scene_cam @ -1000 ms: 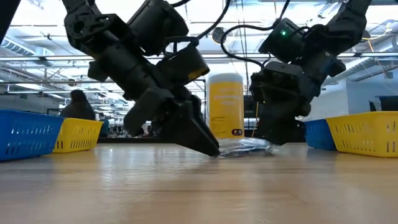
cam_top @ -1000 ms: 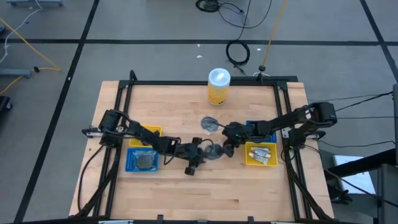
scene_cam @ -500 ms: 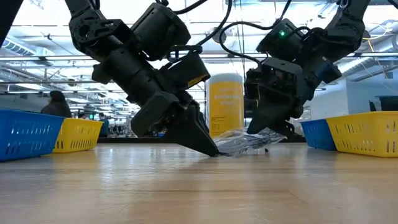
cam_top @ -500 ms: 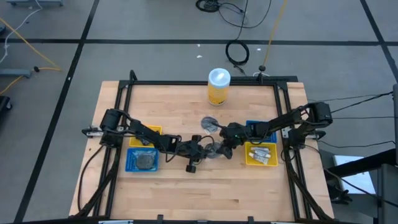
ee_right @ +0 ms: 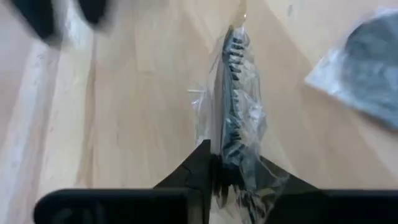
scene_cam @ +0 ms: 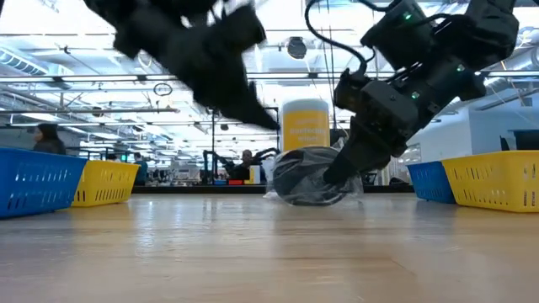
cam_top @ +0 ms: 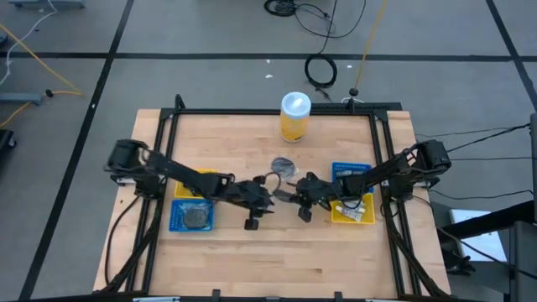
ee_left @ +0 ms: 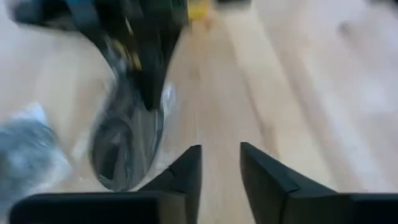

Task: Pick & Place Travel size toiletries
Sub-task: Put the black hairbrush into the left blue bin

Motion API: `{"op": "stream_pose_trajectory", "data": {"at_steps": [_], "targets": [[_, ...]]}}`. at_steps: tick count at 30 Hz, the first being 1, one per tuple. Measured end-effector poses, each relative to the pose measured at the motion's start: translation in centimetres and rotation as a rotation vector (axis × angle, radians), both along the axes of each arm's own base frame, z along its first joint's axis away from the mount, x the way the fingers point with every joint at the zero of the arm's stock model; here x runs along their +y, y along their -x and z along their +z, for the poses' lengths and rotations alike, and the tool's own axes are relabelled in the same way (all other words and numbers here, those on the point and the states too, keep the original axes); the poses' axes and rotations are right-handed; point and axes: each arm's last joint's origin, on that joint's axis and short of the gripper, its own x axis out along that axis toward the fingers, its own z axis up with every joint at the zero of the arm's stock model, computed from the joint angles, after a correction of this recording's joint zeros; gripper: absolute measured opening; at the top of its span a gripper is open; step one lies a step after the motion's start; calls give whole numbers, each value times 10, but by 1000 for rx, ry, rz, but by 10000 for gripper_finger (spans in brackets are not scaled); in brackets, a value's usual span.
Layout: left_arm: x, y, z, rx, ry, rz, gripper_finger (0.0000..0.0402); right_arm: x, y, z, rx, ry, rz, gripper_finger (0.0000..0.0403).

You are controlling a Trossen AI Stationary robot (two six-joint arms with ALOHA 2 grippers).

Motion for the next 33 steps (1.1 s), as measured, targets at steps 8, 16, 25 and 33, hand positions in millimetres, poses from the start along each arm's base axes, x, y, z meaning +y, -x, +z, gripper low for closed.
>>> {"op": "stream_pose_trajectory", "data": {"at_steps": [8, 16, 25, 33], "targets": [[0, 25, 75, -211, 17, -23, 180, 28, 1, 8, -99, 213, 15, 22], [-6, 30, 98, -378, -11, -270, 187, 57, 5, 18, -215, 416, -6, 34], [-11, 13, 65, -325, -215, -229, 270, 68, 9, 20, -226, 513, 41, 27], [-6, -2, 30, -231, -295, -69, 323, 68, 9, 21, -227, 521, 47, 29]]}}
